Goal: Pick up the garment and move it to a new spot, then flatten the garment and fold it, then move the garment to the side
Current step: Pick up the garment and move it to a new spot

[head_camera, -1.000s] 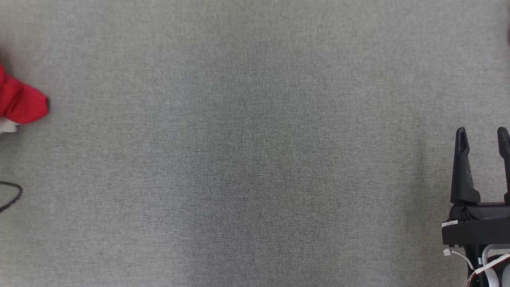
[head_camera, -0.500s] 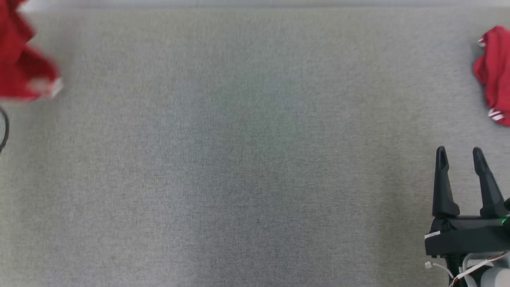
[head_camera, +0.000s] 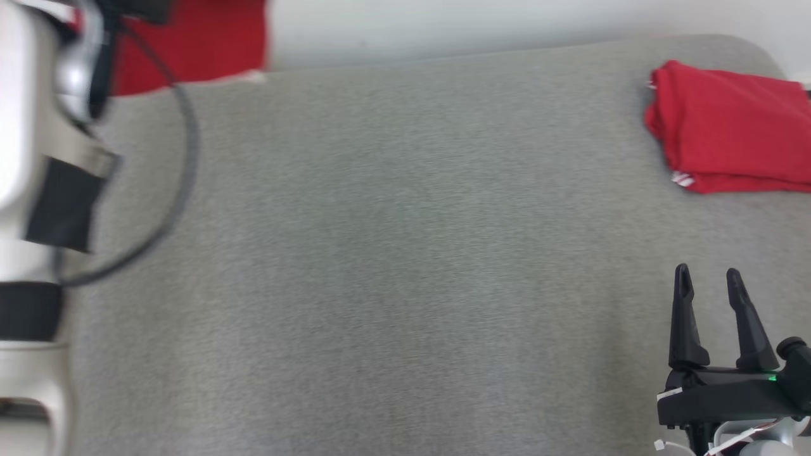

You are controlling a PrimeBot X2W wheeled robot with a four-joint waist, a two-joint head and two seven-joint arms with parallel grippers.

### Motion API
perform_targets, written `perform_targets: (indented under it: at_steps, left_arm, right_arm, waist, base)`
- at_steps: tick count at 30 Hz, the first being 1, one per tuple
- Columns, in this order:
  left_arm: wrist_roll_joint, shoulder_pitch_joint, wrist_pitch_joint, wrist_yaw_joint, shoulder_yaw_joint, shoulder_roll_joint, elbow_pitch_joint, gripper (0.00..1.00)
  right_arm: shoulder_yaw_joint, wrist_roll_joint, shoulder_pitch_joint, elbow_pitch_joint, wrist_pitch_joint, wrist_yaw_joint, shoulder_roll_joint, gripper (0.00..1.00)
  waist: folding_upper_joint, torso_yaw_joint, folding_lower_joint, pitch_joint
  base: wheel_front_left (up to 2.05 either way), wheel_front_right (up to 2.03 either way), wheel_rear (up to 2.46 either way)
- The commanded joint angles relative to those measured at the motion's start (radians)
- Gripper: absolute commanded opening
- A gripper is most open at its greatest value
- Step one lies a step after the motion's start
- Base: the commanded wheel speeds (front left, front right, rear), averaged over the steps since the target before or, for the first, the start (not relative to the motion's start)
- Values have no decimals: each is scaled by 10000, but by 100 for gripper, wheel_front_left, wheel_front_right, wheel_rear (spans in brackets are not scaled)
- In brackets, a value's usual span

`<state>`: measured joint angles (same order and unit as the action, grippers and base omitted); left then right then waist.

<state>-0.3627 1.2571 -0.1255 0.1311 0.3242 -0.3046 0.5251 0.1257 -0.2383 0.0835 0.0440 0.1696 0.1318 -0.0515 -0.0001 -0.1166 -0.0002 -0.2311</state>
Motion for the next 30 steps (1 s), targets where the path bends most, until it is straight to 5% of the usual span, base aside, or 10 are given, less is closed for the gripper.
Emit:
perform_targets:
  at_steps: [1,13,30]
  left_arm:
    - [-26,-212,59,-17,68,39,-54,0]
    - [-366,-2043,455,-183,1312,1289,-759,0]
    - [-790,-5690,-289,-301,2135,1710,1642,0]
  right_arm:
    - [-31,-49,-25,35,57,-21,16,100]
    - [-78,-162,72,478,362,-21,16,100]
    - [-10,-80,185,714,412,-21,14,100]
  waist:
    - [1,-497,2,202]
    - [1,-1458,2,151]
    - [1,-1223,2,161]
  base:
    - [0,0,0]
    - [0,0,0]
    - [0,0,0]
